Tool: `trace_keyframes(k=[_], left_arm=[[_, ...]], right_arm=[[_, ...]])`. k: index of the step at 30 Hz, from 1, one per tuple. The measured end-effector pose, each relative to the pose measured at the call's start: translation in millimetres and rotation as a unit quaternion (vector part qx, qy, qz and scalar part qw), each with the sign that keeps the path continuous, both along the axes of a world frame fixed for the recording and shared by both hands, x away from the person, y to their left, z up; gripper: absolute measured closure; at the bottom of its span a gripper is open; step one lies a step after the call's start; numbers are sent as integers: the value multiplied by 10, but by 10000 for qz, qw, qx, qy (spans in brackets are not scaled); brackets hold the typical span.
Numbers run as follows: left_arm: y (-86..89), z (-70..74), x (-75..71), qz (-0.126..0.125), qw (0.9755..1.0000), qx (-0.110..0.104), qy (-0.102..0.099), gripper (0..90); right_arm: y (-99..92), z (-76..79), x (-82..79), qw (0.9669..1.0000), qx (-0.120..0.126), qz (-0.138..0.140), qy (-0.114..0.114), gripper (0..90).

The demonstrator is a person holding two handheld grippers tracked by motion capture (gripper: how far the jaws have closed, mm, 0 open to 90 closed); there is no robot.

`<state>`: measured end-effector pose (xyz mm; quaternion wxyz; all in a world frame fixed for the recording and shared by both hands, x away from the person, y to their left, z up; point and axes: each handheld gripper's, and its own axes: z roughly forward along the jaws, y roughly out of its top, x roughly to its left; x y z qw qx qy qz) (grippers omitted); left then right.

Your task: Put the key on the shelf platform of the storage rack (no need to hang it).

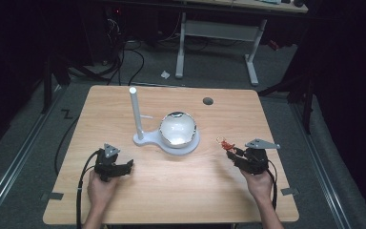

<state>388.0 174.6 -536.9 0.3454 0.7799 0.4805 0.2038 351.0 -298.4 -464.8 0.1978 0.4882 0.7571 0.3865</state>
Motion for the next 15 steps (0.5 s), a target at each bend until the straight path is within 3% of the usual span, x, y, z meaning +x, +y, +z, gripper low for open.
trace_keyframes(k=[15], left_arm=[[1,0,1,-8,10000,3,4,201]], right_arm=[[169,235,-25,9991,2,375,-194,660]])
